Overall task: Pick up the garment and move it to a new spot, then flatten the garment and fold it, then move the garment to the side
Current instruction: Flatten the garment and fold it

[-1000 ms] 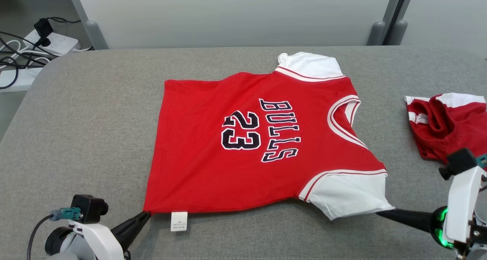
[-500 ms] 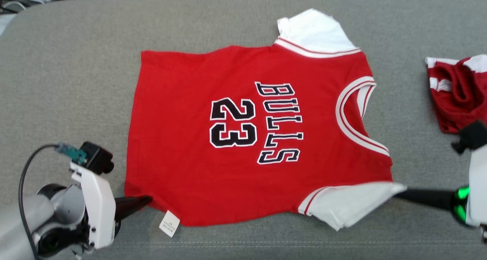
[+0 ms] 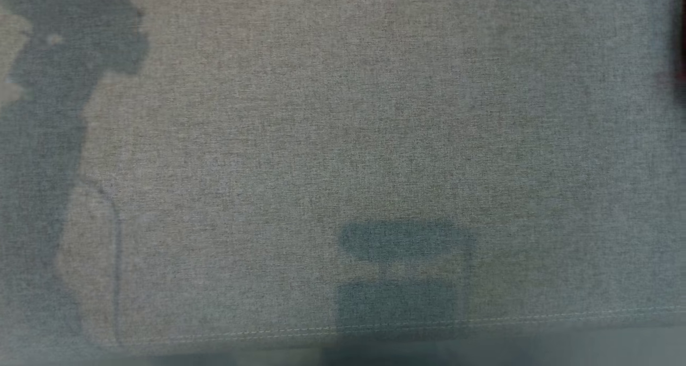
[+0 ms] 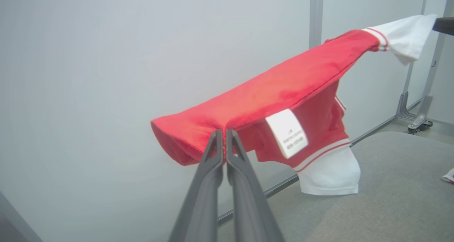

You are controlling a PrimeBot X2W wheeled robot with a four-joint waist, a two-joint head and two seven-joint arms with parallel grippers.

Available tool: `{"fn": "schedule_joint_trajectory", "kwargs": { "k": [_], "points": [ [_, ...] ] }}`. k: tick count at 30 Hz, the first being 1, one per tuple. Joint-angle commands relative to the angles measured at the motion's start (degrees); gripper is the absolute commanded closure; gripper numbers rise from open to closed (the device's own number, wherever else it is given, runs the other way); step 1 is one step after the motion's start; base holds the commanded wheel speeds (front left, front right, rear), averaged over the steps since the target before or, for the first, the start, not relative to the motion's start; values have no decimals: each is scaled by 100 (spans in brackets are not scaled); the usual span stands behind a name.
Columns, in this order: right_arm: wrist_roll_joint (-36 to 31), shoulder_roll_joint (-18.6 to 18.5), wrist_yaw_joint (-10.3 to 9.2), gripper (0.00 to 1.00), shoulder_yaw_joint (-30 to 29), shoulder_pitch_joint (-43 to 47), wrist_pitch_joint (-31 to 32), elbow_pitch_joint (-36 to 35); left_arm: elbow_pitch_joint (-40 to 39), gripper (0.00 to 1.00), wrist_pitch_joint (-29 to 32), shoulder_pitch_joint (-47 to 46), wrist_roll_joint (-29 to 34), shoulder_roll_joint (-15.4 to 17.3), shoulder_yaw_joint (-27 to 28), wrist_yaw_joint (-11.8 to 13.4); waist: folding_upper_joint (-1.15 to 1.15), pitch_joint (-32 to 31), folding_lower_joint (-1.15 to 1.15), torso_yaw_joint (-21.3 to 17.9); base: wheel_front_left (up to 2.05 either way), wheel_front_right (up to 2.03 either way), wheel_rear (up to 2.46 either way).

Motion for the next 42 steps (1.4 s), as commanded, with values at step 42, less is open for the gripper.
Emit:
{"fn": "schedule_joint_trajectory", "kwargs": {
  "k": [42],
  "points": [
    [3193, -2060, 26, 100, 497, 5987, 2177, -3589, 574, 100, -336, 5755, 1206, -630, 1605, 0, 0, -2043, 0, -74, 0, 0, 0]
  ]
}}
